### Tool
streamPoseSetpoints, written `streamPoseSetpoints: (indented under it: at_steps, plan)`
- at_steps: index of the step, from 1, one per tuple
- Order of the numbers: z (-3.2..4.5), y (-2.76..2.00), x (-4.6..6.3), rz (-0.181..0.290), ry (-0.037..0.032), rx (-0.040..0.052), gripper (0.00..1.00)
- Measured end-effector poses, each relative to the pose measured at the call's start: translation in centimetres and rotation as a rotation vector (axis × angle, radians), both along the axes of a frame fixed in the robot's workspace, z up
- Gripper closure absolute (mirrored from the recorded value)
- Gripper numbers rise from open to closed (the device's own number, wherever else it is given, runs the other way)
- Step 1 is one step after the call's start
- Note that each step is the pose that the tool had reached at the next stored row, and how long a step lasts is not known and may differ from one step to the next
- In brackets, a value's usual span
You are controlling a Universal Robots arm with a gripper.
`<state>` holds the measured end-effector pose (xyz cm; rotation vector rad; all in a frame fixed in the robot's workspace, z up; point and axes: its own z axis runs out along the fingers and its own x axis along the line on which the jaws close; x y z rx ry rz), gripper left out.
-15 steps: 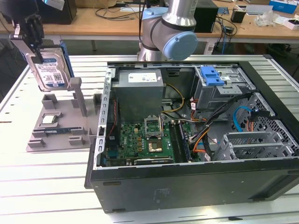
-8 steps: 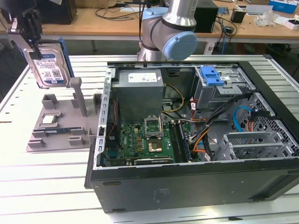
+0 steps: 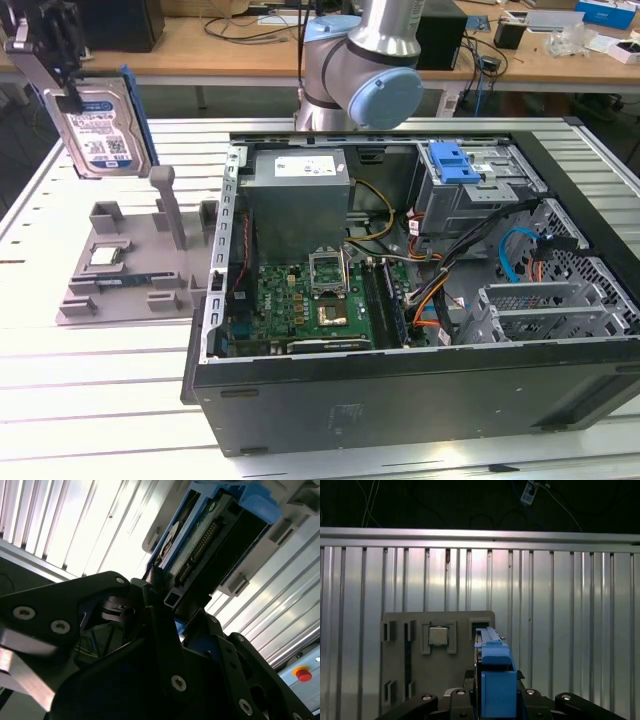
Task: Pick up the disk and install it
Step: 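Pick up the disk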
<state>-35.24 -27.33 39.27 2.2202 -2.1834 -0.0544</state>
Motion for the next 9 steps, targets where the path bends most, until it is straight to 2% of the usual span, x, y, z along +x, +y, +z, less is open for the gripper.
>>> streamPoseSetpoints:
  at_steps: [9]
  plan:
    - [2.02,0.03,0.0,0.0,0.0,0.0,0.64]
